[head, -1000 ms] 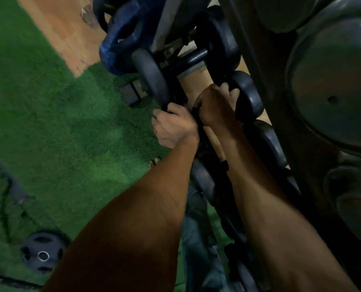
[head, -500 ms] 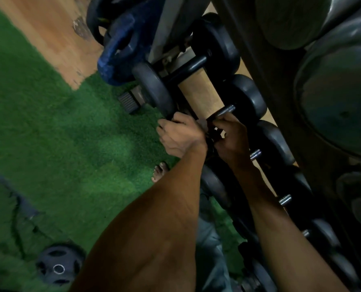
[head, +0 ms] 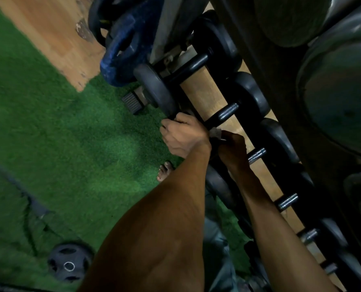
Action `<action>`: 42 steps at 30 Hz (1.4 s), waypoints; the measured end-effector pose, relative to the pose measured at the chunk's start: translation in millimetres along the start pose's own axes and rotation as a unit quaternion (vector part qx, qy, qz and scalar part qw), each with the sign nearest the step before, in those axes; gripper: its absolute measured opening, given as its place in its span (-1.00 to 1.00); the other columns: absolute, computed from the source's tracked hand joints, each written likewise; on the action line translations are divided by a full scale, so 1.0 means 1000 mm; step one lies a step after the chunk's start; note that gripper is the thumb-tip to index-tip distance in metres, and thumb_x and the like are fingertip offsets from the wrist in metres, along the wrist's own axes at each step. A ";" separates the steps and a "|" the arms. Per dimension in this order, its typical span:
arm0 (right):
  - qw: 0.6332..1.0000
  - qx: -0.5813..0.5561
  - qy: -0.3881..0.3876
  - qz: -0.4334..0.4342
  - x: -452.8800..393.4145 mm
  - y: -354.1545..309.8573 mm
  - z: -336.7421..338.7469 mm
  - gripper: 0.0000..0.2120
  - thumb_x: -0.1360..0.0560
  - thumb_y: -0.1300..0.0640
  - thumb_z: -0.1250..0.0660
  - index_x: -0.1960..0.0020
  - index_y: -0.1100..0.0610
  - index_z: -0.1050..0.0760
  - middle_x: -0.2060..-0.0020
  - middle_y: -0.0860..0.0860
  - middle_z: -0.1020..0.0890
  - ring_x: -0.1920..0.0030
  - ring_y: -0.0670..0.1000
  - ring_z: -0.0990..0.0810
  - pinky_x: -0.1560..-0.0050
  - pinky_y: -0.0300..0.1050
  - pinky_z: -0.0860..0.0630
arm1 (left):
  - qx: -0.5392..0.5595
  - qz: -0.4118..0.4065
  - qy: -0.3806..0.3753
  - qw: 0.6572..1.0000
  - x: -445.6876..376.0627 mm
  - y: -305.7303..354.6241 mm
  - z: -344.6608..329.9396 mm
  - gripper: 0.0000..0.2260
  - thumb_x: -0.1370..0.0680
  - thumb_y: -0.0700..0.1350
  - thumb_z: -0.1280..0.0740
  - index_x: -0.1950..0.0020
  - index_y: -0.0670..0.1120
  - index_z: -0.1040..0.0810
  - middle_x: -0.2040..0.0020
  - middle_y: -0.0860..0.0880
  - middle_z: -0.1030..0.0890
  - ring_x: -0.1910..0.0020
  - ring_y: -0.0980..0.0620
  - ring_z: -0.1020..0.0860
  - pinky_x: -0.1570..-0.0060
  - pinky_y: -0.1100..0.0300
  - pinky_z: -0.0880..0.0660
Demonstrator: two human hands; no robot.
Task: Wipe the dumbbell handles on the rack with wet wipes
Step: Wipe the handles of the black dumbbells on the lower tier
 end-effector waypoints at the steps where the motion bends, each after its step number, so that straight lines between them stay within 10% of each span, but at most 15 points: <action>1: 0.999 -0.038 -0.012 -0.027 -0.003 0.000 -0.002 -0.90 -0.59 0.21 -0.42 0.00 0.11 -0.72 0.15 -0.10 -0.71 0.10 -0.17 -0.65 0.01 -0.34 -0.52 | 0.000 -0.001 -0.001 1.000 0.000 0.000 0.000 -0.74 -0.58 -0.08 -0.20 -0.06 -0.24 -0.55 -0.07 -0.22 -0.60 -0.07 -0.29 -0.57 0.02 -0.05 -0.44; 7: 0.868 -0.426 -0.112 -0.227 -0.009 -0.014 -0.004 -0.75 -0.60 0.12 -0.20 0.06 0.25 -0.57 0.26 0.10 -0.62 0.29 0.05 -0.62 0.22 -0.14 -0.56 | -0.003 -0.004 0.004 1.000 0.001 0.002 0.001 -0.74 -0.58 -0.08 -0.20 -0.06 -0.24 -0.56 -0.05 -0.20 -0.60 -0.04 -0.27 -0.59 0.06 -0.03 -0.45; 12: 0.816 -0.491 -0.200 -0.232 -0.011 -0.023 -0.005 -0.42 -0.59 -0.15 -0.26 -0.31 0.34 -0.58 -0.17 0.23 -0.66 -0.21 0.20 -0.63 -0.39 0.04 -0.49 | -0.006 -0.006 0.000 1.000 0.002 0.001 0.002 -0.74 -0.59 -0.08 -0.20 -0.08 -0.24 -0.56 -0.07 -0.21 -0.61 -0.05 -0.29 -0.58 0.04 -0.06 -0.45; 18: 0.799 -0.544 -0.119 -0.226 -0.023 -0.013 0.006 -0.48 -0.57 -0.11 -0.34 -0.28 0.31 -0.59 -0.21 0.22 -0.67 -0.24 0.21 -0.66 -0.26 0.04 -0.58 | 0.000 0.001 0.016 1.000 0.002 0.004 0.002 -0.75 -0.56 -0.09 -0.24 -0.05 -0.24 -0.56 -0.06 -0.21 -0.62 -0.05 -0.28 -0.59 0.06 -0.06 -0.46; 24: 0.794 -0.572 0.031 -0.203 -0.041 -0.010 0.016 -0.61 -0.63 0.04 -0.23 -0.39 0.18 -0.50 -0.29 0.17 -0.62 -0.25 0.19 -0.59 -0.18 0.04 -0.52 | 0.008 -0.001 -0.002 1.000 0.002 0.003 0.003 -0.75 -0.57 -0.09 -0.23 -0.07 -0.25 -0.55 -0.06 -0.22 -0.60 -0.06 -0.30 -0.58 0.05 -0.06 -0.44; 31: 0.901 -0.414 0.064 -0.110 -0.016 -0.011 0.004 -0.81 -0.61 0.23 -0.27 -0.16 0.11 -0.61 -0.04 0.04 -0.65 -0.04 -0.03 -0.63 -0.03 -0.10 -0.56 | 0.009 -0.004 -0.001 1.000 0.003 0.004 0.004 -0.75 -0.57 -0.09 -0.23 -0.08 -0.25 -0.55 -0.07 -0.23 -0.60 -0.06 -0.30 -0.58 0.05 -0.07 -0.44; 36: 0.954 -0.185 0.234 0.038 -0.017 -0.010 0.004 -0.87 -0.53 0.09 -0.48 0.16 0.09 -0.73 0.29 -0.05 -0.72 0.20 -0.05 -0.71 0.00 0.09 -0.69 | 0.006 -0.002 -0.006 1.000 0.002 0.004 0.004 -0.74 -0.57 -0.08 -0.23 -0.08 -0.25 -0.55 -0.07 -0.23 -0.61 -0.05 -0.31 -0.58 0.06 -0.06 -0.44; 42: 0.897 -0.277 0.320 -0.129 -0.054 -0.016 0.005 -0.61 -0.30 0.00 -0.66 -0.03 0.15 -0.67 0.07 0.02 -0.74 0.08 0.02 -0.75 0.00 0.09 -0.71 | 0.006 -0.004 -0.004 1.000 0.002 0.005 0.004 -0.73 -0.56 -0.09 -0.22 -0.08 -0.26 -0.56 -0.05 -0.23 -0.61 -0.04 -0.30 -0.58 0.07 -0.06 -0.44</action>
Point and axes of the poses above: each hand's wrist, its own x-axis away from the middle knuckle, its own z-axis out of the back of the hand, y = z × x, the point moved 2 cm from there along -x, towards the middle knuckle
